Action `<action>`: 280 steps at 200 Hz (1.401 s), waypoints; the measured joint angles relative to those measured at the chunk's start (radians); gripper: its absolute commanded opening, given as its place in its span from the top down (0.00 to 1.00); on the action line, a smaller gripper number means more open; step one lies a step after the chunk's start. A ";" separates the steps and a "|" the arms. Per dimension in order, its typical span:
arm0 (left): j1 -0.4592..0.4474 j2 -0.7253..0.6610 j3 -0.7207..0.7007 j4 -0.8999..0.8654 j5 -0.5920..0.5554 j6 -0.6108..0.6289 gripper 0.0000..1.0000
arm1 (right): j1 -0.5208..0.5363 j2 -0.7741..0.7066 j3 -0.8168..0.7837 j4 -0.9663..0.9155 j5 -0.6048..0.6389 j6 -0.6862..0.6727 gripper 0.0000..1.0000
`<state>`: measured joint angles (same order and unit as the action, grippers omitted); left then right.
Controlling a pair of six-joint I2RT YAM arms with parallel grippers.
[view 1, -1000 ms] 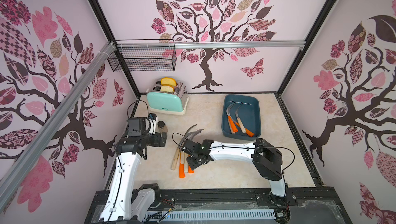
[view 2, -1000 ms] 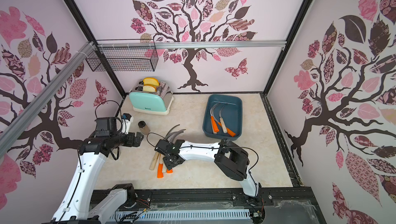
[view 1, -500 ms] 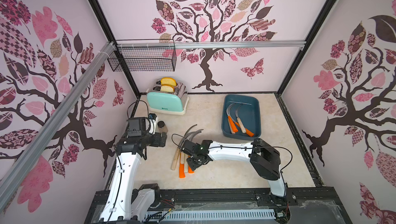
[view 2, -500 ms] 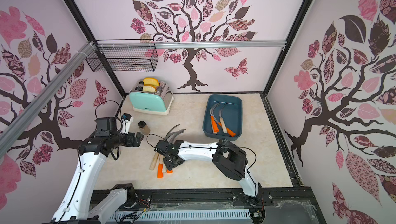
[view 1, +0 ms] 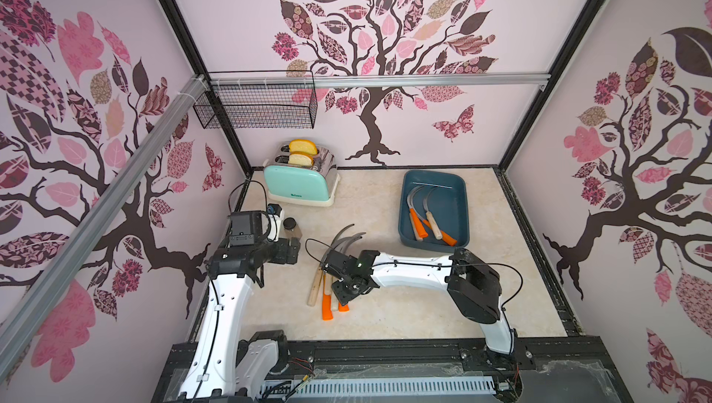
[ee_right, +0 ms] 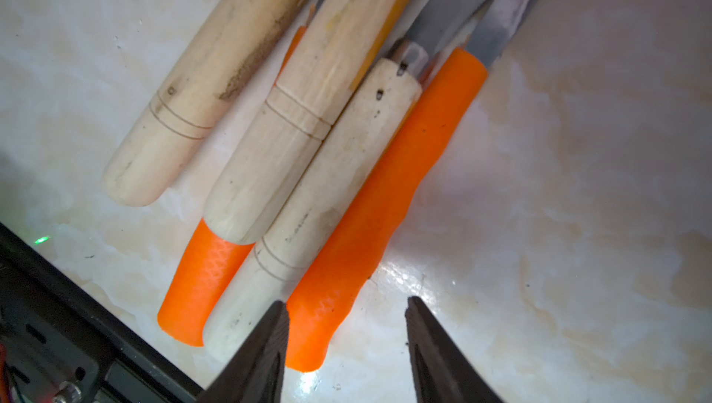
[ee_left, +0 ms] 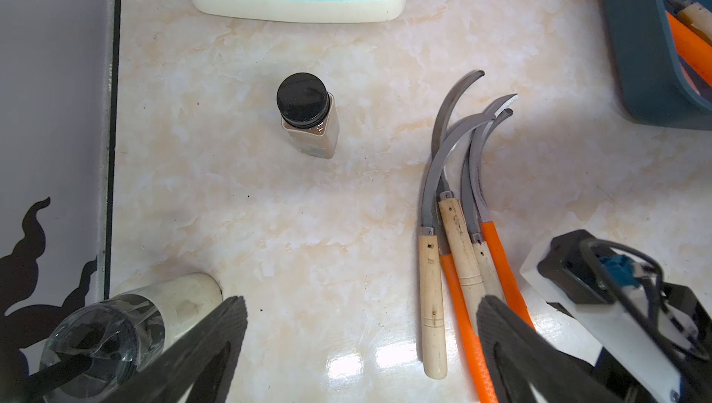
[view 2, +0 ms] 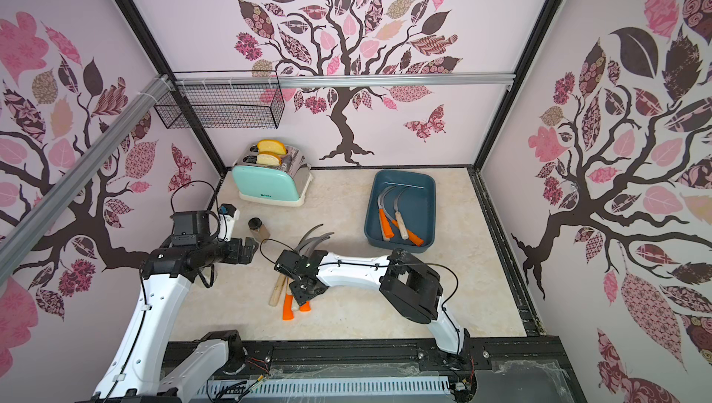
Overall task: Put small sickles into storage boxes
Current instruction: Pick up the sickle at the center of the board.
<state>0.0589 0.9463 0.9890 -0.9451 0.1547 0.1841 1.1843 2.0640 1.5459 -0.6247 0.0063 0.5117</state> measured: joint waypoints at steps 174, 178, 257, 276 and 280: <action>0.000 0.000 -0.002 0.016 0.000 0.000 0.02 | 0.011 0.075 0.070 -0.058 0.026 -0.001 0.47; 0.000 0.000 -0.002 0.016 0.000 0.000 0.02 | 0.011 0.075 0.070 -0.060 0.028 -0.001 0.47; 0.000 -0.003 -0.002 0.016 0.000 0.000 0.02 | 0.012 0.074 0.042 -0.102 0.078 -0.006 0.49; 0.000 -0.005 -0.002 0.015 0.000 0.000 0.02 | 0.012 0.057 0.014 -0.097 0.092 -0.011 0.49; 0.000 -0.006 -0.002 0.015 0.000 0.000 0.02 | 0.012 0.053 0.007 -0.098 0.093 -0.011 0.49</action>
<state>0.0589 0.9401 0.9871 -0.9298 0.1547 0.1841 1.1965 2.1170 1.5528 -0.7223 0.0998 0.5007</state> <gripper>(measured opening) 0.978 0.512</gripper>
